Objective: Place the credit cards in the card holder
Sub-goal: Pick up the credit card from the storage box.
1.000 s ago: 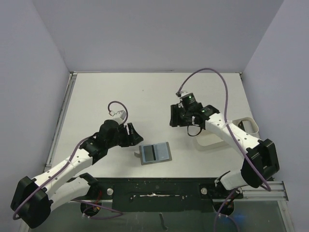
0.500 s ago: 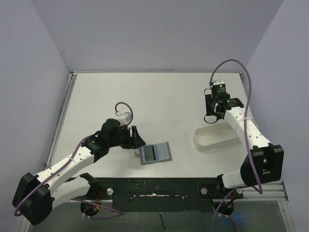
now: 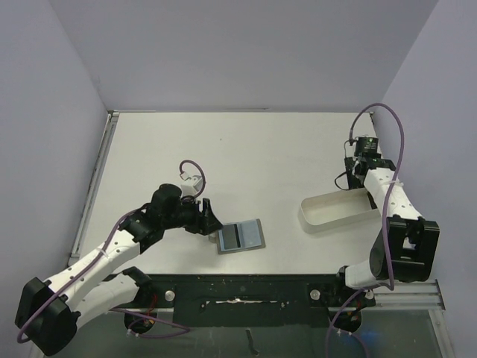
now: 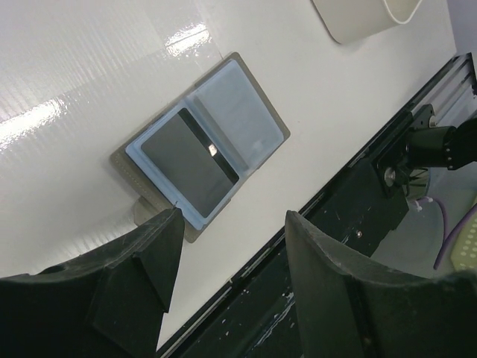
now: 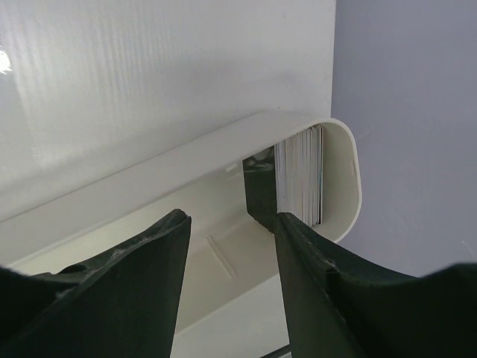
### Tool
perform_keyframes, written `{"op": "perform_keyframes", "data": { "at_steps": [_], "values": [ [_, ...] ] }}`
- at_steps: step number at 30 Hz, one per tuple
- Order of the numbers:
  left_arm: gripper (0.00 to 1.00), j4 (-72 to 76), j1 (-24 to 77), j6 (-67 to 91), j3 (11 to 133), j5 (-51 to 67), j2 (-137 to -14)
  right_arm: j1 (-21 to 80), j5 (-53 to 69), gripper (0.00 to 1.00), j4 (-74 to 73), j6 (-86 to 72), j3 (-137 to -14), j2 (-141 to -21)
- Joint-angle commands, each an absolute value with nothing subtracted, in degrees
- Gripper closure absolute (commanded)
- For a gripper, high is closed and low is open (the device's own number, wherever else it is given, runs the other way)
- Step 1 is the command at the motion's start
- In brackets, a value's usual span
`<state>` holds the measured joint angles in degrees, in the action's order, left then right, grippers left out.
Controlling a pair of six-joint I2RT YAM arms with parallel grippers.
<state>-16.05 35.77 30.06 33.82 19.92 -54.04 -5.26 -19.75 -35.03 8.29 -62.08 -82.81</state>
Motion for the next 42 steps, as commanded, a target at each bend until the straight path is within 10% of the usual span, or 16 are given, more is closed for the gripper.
{"op": "perform_keyframes", "data": {
  "at_steps": [1, 42],
  "values": [
    [0.44, -15.2, 35.2, 28.0, 35.8, 21.9, -51.7, -8.9, -19.3, 0.51, -31.5, 13.3, -59.5, -82.3],
    [0.41, -13.5, 35.5, 28.6, 34.0, 21.7, -45.2, -12.8, -34.2, 0.71, -12.7, 21.3, -49.3, -87.5]
  ]
}}
